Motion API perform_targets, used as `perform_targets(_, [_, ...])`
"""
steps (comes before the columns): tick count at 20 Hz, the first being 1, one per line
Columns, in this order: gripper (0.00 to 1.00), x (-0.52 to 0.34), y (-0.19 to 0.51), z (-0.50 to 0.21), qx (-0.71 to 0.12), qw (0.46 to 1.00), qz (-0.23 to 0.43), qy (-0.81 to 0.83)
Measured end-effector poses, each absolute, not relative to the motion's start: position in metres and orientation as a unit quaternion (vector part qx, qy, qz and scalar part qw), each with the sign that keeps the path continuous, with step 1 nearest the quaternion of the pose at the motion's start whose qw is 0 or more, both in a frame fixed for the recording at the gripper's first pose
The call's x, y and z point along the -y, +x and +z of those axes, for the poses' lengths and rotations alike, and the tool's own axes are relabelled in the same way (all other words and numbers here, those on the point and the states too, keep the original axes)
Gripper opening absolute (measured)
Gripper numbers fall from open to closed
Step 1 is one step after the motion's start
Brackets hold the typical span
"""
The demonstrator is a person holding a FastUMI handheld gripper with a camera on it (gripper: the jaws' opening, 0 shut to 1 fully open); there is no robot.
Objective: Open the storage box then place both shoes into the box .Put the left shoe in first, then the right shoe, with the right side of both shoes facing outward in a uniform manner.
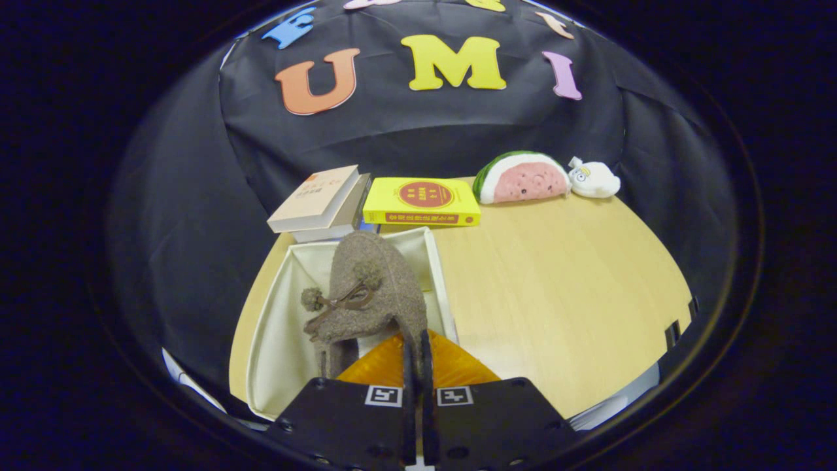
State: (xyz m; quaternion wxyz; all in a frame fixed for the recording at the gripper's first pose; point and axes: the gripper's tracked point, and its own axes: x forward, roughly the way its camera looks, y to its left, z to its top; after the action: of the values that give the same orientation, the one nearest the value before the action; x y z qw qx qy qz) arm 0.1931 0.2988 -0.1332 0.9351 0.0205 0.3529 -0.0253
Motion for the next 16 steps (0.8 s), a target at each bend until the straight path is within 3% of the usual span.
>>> perform_targets(3, [0.12, -0.301, 0.189, -0.13, -0.347, 0.937, -0.009, 0.03])
perform_targets(9, [0.17, -0.287, 0.178, -0.083, -0.271, 0.962, -0.005, 0.019])
perform_targets(11, [0.31, -0.28, 0.171, -0.063, -0.235, 0.972, -0.003, 0.002])
perform_targets(16, [0.45, -0.261, 0.135, -0.015, -0.138, 0.99, 0.001, -0.021])
